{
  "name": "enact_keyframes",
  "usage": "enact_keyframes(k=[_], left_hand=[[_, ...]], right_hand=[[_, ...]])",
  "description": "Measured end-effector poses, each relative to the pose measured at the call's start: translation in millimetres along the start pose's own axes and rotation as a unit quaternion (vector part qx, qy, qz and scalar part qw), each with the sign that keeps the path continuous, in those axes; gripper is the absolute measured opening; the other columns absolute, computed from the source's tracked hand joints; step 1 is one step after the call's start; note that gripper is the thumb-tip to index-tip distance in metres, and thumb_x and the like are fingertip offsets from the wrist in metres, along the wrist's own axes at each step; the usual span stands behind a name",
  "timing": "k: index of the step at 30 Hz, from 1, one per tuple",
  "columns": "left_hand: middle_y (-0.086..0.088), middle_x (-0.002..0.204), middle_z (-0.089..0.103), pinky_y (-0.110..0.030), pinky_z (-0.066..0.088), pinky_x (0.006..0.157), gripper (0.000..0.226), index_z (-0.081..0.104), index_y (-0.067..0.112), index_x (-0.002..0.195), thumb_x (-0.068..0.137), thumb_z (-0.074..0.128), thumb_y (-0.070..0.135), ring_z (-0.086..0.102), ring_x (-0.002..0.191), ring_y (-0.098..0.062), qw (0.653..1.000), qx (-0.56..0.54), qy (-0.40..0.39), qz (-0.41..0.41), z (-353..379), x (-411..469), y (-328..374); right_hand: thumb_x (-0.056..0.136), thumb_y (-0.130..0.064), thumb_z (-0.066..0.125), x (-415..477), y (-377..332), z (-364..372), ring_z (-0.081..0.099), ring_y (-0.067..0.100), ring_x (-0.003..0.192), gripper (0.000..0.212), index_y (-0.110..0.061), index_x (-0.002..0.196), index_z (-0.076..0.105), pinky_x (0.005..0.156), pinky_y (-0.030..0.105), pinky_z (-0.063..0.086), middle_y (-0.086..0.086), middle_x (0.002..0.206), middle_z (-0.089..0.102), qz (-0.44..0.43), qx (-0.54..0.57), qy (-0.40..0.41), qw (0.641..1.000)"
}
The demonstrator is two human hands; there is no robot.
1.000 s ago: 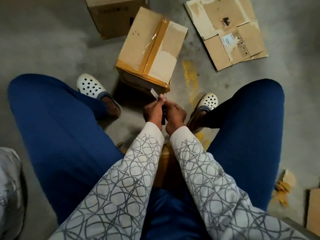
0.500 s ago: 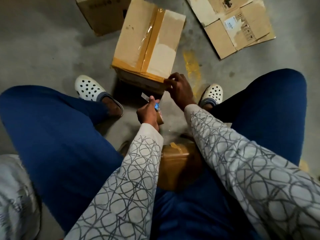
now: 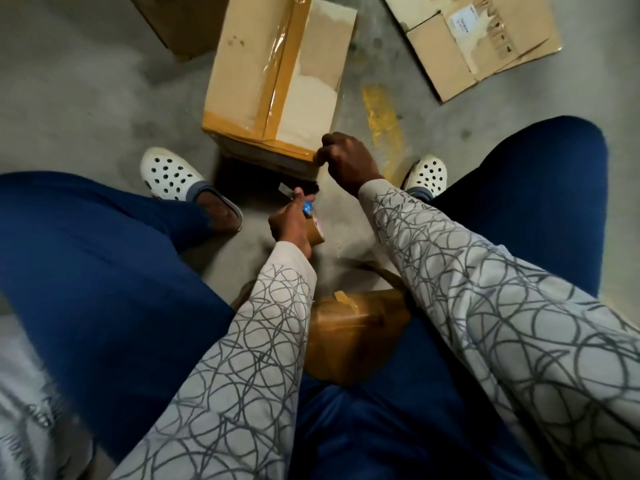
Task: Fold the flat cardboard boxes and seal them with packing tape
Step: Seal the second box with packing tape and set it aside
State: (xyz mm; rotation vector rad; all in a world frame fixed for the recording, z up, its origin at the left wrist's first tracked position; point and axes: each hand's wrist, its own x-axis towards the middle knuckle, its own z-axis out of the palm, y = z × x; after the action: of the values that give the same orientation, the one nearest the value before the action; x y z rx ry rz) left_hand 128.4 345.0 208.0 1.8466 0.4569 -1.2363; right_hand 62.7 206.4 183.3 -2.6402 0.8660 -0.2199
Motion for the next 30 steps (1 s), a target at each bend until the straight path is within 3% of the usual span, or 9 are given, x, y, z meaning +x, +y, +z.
enact_keyframes(k=[6,9,11,13,17,20,22,26,30], left_hand=[[0.003,0.085,0.067,-0.027,0.052,0.068,0.023,0.079,0.014,0.101,0.087,0.074,0.032,0.061,0.08,-0.019,0.998,0.0,-0.035,0.054,-8,-34,5],[-0.002,0.091,0.07,-0.027,0.054,0.071,0.021,0.076,0.011,0.107,0.094,0.067,0.024,0.061,0.081,-0.018,0.991,-0.023,-0.08,0.106,-12,-49,6],[-0.008,0.101,0.069,-0.036,0.054,0.088,0.019,0.072,0.01,0.112,0.097,0.062,0.015,0.061,0.09,-0.019,0.98,-0.017,-0.116,0.159,-14,-61,3],[-0.009,0.103,0.066,-0.032,0.053,0.088,0.022,0.068,0.012,0.114,0.097,0.057,0.004,0.06,0.094,-0.018,0.967,0.035,-0.132,0.215,-16,-78,0],[-0.012,0.112,0.068,-0.029,0.05,0.081,0.031,0.065,0.013,0.124,0.098,0.05,0.005,0.063,0.1,-0.021,0.911,0.2,-0.142,0.332,-26,-107,-13],[-0.007,0.129,0.061,-0.039,0.053,0.094,0.054,0.052,0.04,0.132,0.092,0.057,0.005,0.062,0.114,-0.022,0.881,0.201,-0.207,0.374,-29,-126,-23],[-0.006,0.132,0.059,-0.044,0.056,0.092,0.082,0.036,0.057,0.135,0.086,0.067,-0.001,0.063,0.112,-0.018,0.883,0.176,-0.226,0.372,-29,-138,-27],[-0.016,0.131,0.061,-0.049,0.051,0.1,0.106,0.021,0.053,0.146,0.08,0.066,-0.017,0.063,0.117,-0.02,0.899,0.115,-0.24,0.347,-33,-148,-31],[-0.018,0.135,0.06,-0.051,0.045,0.107,0.097,0.024,0.043,0.149,0.083,0.064,-0.016,0.062,0.118,-0.019,0.903,0.103,-0.224,0.352,-38,-157,-28]], right_hand=[[0.081,0.001,0.061,-15,-29,-42,0.068,0.028,0.107,0.037,-0.015,0.11,0.078,0.094,0.032,0.051,0.01,0.113,0.074,0.249,0.123,-0.058,0.959],[0.082,-0.034,0.075,-38,-45,-51,0.073,0.023,0.09,0.022,-0.019,0.098,0.079,0.09,0.041,0.058,0.005,0.096,0.078,0.351,0.294,-0.027,0.889],[0.077,-0.059,0.071,-56,-57,-60,0.072,0.02,0.071,0.044,-0.016,0.083,0.078,0.077,0.052,0.06,0.007,0.078,0.076,0.377,0.404,-0.003,0.833],[0.074,-0.066,0.07,-76,-75,-72,0.071,0.015,0.073,0.051,-0.017,0.087,0.078,0.08,0.051,0.06,0.005,0.08,0.076,0.344,0.452,-0.009,0.823],[0.062,-0.06,0.081,-118,-90,-92,0.072,0.015,0.097,0.066,-0.019,0.112,0.075,0.089,0.039,0.059,0.0,0.1,0.077,0.315,0.476,0.016,0.821],[0.069,-0.024,0.089,-139,-91,-108,0.074,0.024,0.091,0.052,-0.021,0.117,0.072,0.085,0.044,0.061,0.007,0.09,0.077,0.338,0.528,0.067,0.776],[0.071,-0.002,0.086,-150,-92,-123,0.075,0.026,0.086,0.053,-0.02,0.118,0.068,0.08,0.04,0.062,0.012,0.086,0.077,0.36,0.577,0.132,0.722],[0.071,0.0,0.087,-175,-90,-148,0.075,0.027,0.087,0.032,-0.009,0.097,0.07,0.071,0.031,0.06,0.013,0.087,0.076,0.437,0.657,0.251,0.561],[0.085,-0.011,0.077,-191,-93,-155,0.069,0.019,0.082,0.013,-0.008,0.095,0.07,0.073,0.03,0.057,0.004,0.08,0.071,0.445,0.701,0.219,0.512]])
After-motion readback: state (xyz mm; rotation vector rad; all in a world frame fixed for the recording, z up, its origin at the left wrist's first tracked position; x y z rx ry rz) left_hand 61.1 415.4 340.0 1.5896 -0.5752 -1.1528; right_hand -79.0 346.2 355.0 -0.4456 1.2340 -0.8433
